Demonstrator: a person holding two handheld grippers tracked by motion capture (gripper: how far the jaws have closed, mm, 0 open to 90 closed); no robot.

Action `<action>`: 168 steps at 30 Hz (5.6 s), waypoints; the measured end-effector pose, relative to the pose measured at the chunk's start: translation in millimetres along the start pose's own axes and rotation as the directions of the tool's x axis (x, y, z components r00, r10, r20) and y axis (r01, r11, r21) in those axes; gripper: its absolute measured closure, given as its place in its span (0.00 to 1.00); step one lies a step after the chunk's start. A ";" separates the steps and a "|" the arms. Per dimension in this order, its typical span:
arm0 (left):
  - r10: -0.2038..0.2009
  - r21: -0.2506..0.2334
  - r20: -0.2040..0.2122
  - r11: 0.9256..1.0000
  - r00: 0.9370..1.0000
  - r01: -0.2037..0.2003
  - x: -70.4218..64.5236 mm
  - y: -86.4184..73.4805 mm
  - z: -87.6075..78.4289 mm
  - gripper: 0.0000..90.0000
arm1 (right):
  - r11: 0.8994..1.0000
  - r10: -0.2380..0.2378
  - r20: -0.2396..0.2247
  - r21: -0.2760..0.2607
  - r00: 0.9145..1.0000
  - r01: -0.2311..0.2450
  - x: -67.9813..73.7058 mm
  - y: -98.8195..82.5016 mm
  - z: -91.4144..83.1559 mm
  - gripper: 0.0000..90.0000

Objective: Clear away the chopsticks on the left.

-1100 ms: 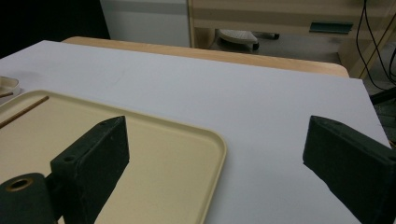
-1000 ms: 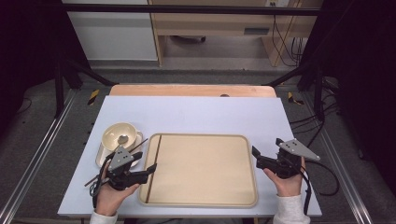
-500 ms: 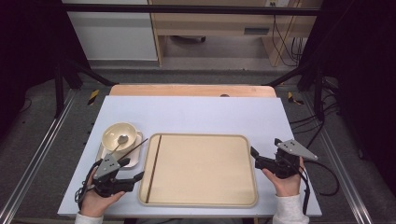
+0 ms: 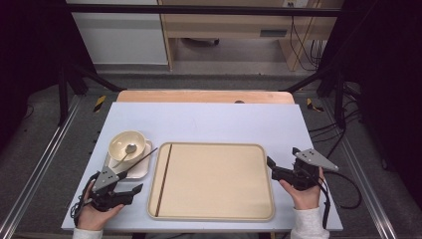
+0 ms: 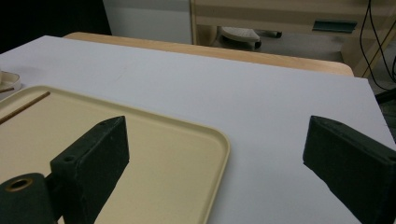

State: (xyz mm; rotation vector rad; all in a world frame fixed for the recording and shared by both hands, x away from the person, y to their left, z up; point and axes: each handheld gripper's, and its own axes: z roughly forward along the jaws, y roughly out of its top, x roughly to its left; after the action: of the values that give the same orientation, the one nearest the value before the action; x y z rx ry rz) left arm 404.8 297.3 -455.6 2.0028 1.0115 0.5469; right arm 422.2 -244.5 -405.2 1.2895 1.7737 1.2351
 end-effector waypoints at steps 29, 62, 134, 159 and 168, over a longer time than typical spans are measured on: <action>-0.045 0.081 -0.091 0.995 0.995 0.052 46.6 -0.8 19.3 0.68 | 1.000 -0.013 0.000 0.016 1.000 0.013 1.9 -1.9 4.6 0.08; -0.025 0.082 -0.021 0.996 0.999 0.026 35.7 1.5 15.1 0.95 | 1.000 -0.007 0.005 0.016 1.000 0.007 0.5 -2.5 4.1 0.08; -0.117 -0.130 -0.058 0.986 0.991 0.109 -84.0 69.4 29.2 0.95 | 1.000 0.000 0.009 0.019 1.000 0.000 -1.5 -4.1 4.5 0.08; -0.281 -0.225 -0.149 0.943 0.948 0.245 -106.5 50.7 45.9 0.94 | 1.000 -0.009 0.004 0.028 1.000 0.009 -0.2 -5.1 7.3 0.08; -0.310 -0.220 -0.173 0.938 0.935 0.270 -113.7 44.7 56.9 0.94 | 0.999 -0.009 0.004 0.032 1.000 0.009 0.1 -5.6 8.5 0.08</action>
State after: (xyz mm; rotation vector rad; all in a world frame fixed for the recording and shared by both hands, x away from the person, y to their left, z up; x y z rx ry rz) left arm 396.8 162.7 -454.4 1.6123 1.3034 0.6703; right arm 427.5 -242.1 -413.5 1.3000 1.8017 1.2030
